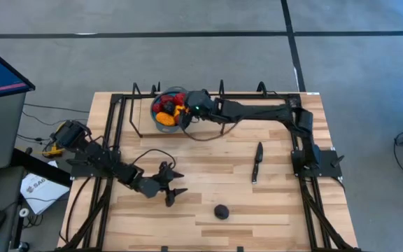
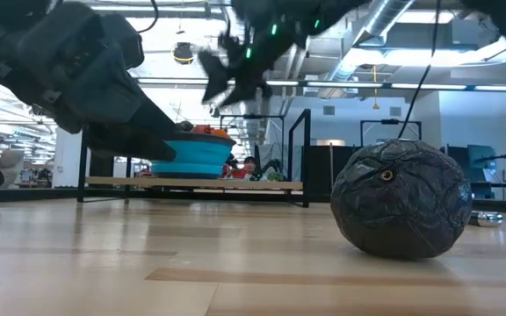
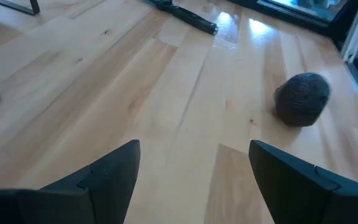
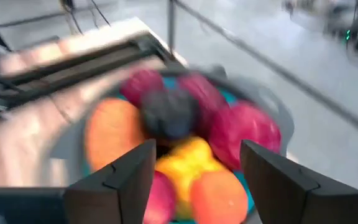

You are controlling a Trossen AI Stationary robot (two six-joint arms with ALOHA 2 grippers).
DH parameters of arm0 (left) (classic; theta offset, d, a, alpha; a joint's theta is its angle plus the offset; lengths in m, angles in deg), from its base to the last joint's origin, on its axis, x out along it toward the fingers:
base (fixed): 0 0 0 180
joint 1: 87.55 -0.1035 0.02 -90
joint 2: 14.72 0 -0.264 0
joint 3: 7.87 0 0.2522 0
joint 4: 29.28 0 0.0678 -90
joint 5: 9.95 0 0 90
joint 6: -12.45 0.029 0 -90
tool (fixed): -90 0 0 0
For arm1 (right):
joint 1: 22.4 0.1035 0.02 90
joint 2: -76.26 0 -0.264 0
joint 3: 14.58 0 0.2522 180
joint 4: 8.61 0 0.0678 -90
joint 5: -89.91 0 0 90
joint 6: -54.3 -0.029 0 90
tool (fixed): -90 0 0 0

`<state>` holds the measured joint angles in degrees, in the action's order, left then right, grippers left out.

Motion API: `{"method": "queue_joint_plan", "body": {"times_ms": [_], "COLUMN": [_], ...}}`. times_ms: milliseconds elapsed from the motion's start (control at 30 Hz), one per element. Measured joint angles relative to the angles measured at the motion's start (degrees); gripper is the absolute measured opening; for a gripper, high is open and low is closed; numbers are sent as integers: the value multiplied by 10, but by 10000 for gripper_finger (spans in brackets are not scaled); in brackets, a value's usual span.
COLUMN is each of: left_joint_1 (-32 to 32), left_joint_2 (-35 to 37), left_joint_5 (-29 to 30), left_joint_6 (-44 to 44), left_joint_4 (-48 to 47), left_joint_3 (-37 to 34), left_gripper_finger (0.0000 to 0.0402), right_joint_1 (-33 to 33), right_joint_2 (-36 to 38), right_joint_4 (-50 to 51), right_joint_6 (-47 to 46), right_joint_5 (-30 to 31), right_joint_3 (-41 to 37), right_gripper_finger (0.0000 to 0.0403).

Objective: Pick & Place Fruit
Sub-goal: Put the plum into the blue strainer bowl on the shelf

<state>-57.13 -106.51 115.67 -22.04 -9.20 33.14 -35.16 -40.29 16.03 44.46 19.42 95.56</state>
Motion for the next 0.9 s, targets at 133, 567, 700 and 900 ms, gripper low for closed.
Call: {"method": "queue_joint_plan", "body": {"times_ms": [133,567,700,900], "left_joint_1": [12,-23,-74,-139], "left_joint_2": [0,0,0,-32], "left_joint_5": [2,-72,-200,-361], "left_joint_6": [-10,177,245,323], "left_joint_4": [5,118,158,159], "left_joint_3": [0,0,9,77], "left_gripper_finger": [296,296,296,296], "right_joint_1": [50,310,406,533], "right_joint_2": [60,352,401,402], "right_joint_4": [0,10,-12,-8], "right_joint_6": [58,-16,-131,-265], "right_joint_5": [41,94,117,233], "right_joint_3": [-30,-328,-409,-466], "right_gripper_finger": [209,152,142,129]}}
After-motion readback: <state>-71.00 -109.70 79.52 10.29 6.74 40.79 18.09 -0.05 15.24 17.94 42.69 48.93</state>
